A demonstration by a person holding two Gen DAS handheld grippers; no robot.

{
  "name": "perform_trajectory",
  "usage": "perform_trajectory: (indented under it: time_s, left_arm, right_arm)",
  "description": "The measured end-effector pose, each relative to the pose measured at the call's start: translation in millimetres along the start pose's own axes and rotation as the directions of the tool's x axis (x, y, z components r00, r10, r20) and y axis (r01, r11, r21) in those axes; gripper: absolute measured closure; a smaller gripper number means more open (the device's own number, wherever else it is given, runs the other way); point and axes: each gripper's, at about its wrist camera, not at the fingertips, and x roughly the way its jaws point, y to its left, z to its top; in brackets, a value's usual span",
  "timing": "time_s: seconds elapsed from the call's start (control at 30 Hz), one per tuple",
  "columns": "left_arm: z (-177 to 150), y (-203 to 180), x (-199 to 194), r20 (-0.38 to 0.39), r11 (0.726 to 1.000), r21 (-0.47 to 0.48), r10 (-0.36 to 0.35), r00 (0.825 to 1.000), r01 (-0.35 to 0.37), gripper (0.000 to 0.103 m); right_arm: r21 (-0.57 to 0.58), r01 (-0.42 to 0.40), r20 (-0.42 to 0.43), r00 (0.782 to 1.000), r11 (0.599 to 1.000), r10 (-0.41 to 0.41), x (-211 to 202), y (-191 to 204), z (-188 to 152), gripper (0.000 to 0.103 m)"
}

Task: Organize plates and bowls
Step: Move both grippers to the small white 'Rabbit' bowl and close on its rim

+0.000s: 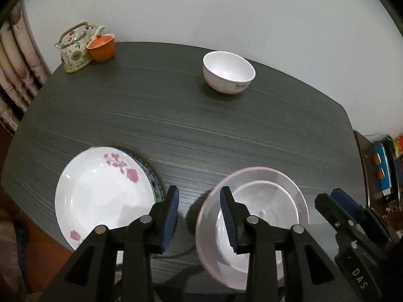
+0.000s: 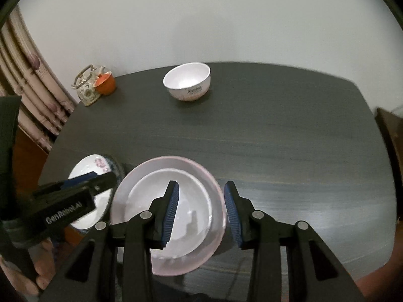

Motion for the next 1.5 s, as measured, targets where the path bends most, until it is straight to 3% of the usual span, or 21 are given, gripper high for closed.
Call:
perform_trajectory:
  time_s: [0.73, 0.87, 1.2, 1.5]
  left_arm:
    - [89, 13, 47, 0.008, 0.997, 0.009, 0.076, 0.997, -0.076, 0.068]
    - [111, 11, 57, 0.009, 0.999, -0.003, 0.054, 0.999, -0.053, 0.068]
    - [161, 10, 86, 0.000, 0.998, -0.054, -0.043, 0.999, 0.043, 0.068]
    - [192, 17, 120, -0.048, 0.982, -0.133, -0.142, 0.989, 0.135, 0.068]
  right_arm:
    - [-0.051, 0.053, -0.065, 0.996, 0.997, -0.056, 52, -20, 64, 0.067]
    - [-0.056, 0.042, -0.064, 0.997, 0.998, -0.046, 64, -23, 78, 0.057]
    - [-0.016, -0.031, -0.103, 0.994, 0.999, 0.029, 101, -37, 117, 0.057]
    - [0.083, -0.118, -0.124, 0.984, 0.989, 0.128, 138, -44, 154, 0.057]
